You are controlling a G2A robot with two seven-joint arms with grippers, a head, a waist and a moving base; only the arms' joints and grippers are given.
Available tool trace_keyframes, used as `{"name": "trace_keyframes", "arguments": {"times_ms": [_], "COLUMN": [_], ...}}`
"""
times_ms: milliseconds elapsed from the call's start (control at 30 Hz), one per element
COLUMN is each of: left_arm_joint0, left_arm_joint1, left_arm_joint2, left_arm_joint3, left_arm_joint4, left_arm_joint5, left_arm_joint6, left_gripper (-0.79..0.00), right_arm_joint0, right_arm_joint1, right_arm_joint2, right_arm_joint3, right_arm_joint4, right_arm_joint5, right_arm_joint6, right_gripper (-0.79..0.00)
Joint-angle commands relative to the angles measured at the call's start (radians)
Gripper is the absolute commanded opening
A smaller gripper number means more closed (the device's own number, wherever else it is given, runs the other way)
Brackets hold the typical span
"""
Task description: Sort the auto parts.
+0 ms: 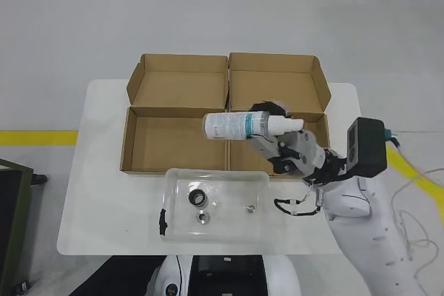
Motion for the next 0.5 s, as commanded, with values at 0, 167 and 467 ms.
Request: {"name": "trace_keyframes", "arguments": {"times_ms": [0,167,467], "left_arm_joint0": [0.000,0.000,0.000], "left_arm_joint1": [0.000,0.000,0.000], "left_arm_joint2": [0.000,0.000,0.000], "left_arm_joint3": [0.000,0.000,0.000], "left_arm_joint4": [0.000,0.000,0.000], "left_arm_joint5": [0.000,0.000,0.000], "left_arm_joint6": [0.000,0.000,0.000], "left_gripper": [0.000,0.000,0.000], "right_arm_joint0": [-0.007,-0.034,-0.063], "right_arm_joint1": [0.003,0.010,0.021], "right_arm_joint2": [0.001,0.009,-0.004], "right_arm_joint3": [0.003,0.017,0.052], "right_arm_joint4": [-0.015,-0.041,-0.141], "right_arm_joint5": [-0.013,-0.031,-0.047], "right_arm_joint6": [0.034,0.104,0.231], "right_gripper": [-0.785,-0.785,-0.785]}}
